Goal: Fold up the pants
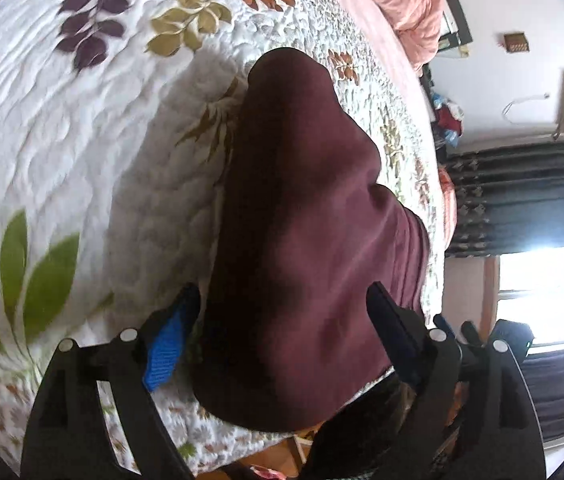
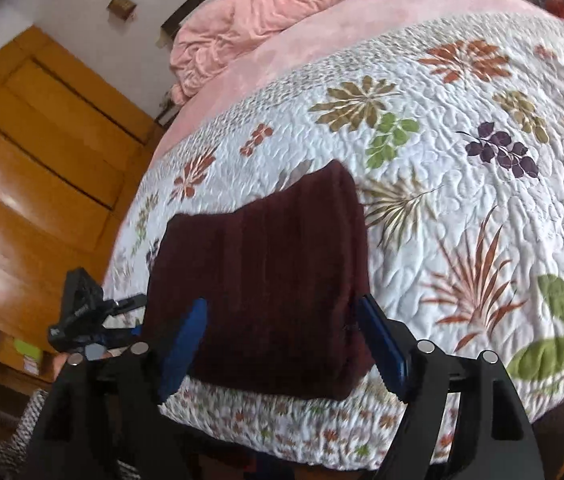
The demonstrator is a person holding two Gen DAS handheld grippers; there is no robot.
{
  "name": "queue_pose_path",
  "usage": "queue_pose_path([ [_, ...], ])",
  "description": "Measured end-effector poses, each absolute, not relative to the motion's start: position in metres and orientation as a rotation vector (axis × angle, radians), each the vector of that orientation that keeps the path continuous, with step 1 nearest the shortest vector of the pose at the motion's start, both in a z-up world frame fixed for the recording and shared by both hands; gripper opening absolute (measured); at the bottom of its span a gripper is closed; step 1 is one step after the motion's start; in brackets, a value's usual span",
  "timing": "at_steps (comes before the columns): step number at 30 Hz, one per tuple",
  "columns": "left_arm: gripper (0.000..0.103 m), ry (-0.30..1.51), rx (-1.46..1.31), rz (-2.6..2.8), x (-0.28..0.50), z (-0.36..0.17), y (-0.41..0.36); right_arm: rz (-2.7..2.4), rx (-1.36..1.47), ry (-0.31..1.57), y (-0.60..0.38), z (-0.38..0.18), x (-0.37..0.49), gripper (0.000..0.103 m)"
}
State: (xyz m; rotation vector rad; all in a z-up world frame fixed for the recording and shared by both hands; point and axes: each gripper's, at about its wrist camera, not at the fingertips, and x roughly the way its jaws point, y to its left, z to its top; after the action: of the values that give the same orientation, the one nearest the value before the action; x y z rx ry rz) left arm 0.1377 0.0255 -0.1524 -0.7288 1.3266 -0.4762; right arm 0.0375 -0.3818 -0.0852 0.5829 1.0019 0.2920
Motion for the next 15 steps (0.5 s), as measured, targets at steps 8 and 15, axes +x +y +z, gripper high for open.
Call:
queue_pose_path([
  [8,0.087,1.412,-0.668,-0.521,0.157,-0.168,0.003,0.388,0.693,1.156,-0.406,-0.142,0.076,0.084],
  [15,0.089,1.434,-0.621,-0.594,0.161,-0.183,-0.008,0.548,0.791,1.199,-0.401,-0.175,0.090,0.084],
])
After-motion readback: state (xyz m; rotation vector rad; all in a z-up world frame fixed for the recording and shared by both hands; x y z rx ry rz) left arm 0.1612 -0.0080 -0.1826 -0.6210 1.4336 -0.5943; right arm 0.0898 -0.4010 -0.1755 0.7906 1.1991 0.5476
